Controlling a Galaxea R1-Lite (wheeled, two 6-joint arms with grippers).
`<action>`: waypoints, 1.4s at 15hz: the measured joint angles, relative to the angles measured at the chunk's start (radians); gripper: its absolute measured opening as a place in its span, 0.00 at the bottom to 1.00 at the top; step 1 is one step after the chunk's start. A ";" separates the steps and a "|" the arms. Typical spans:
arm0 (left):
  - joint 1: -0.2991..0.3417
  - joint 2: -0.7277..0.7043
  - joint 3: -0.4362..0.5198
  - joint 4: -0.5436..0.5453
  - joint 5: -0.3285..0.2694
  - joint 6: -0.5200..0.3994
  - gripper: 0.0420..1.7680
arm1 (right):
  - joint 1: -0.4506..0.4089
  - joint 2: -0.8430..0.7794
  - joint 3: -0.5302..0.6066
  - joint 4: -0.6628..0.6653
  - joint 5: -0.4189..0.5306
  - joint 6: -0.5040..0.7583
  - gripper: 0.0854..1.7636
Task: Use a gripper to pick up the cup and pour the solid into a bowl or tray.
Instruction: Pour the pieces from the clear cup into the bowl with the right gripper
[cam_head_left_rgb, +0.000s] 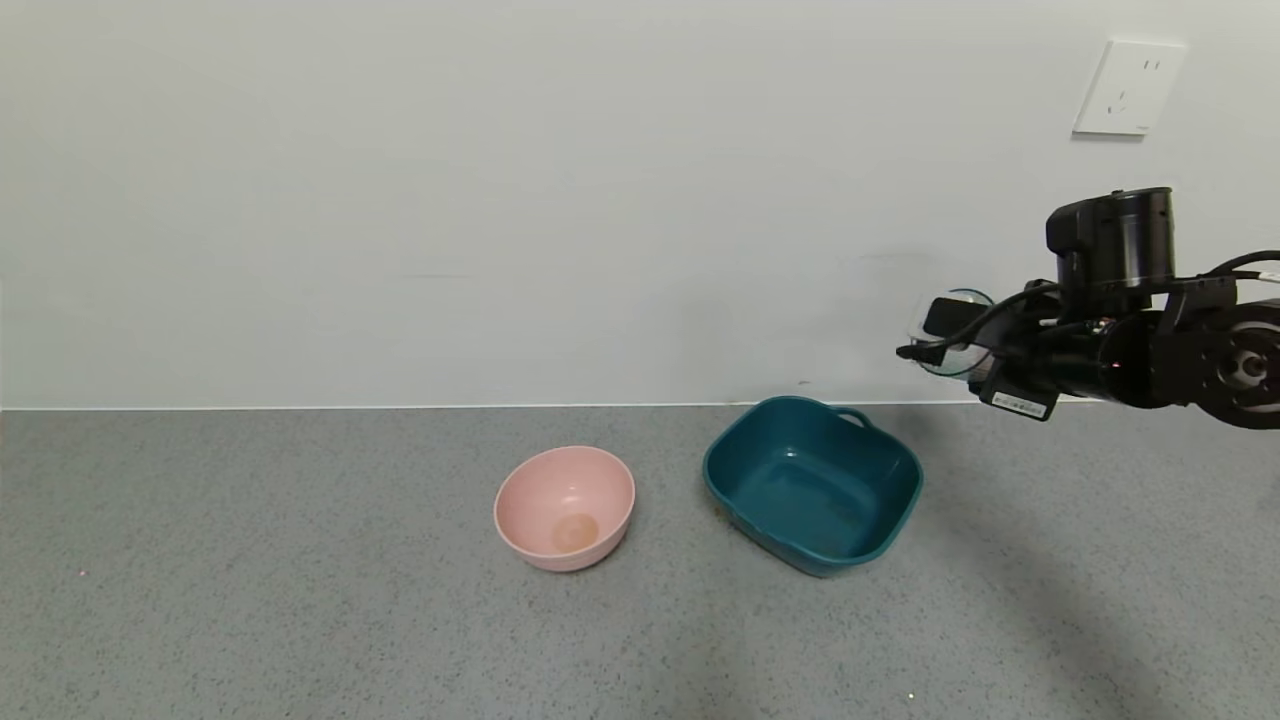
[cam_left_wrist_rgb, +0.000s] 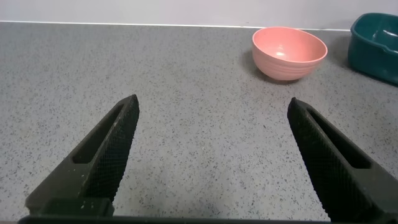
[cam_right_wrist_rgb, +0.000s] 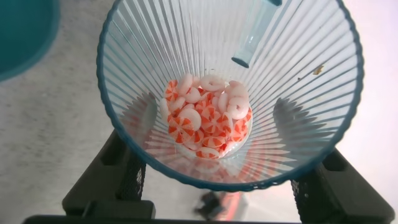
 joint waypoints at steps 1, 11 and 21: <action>0.000 0.000 0.000 0.000 0.000 0.000 0.97 | 0.004 0.005 -0.001 -0.011 -0.019 -0.054 0.73; 0.000 0.000 0.000 0.000 0.000 0.000 0.97 | 0.077 0.050 -0.020 -0.103 -0.101 -0.451 0.73; 0.000 0.000 0.000 0.000 0.000 0.000 0.97 | 0.182 0.064 -0.022 -0.110 -0.244 -0.713 0.73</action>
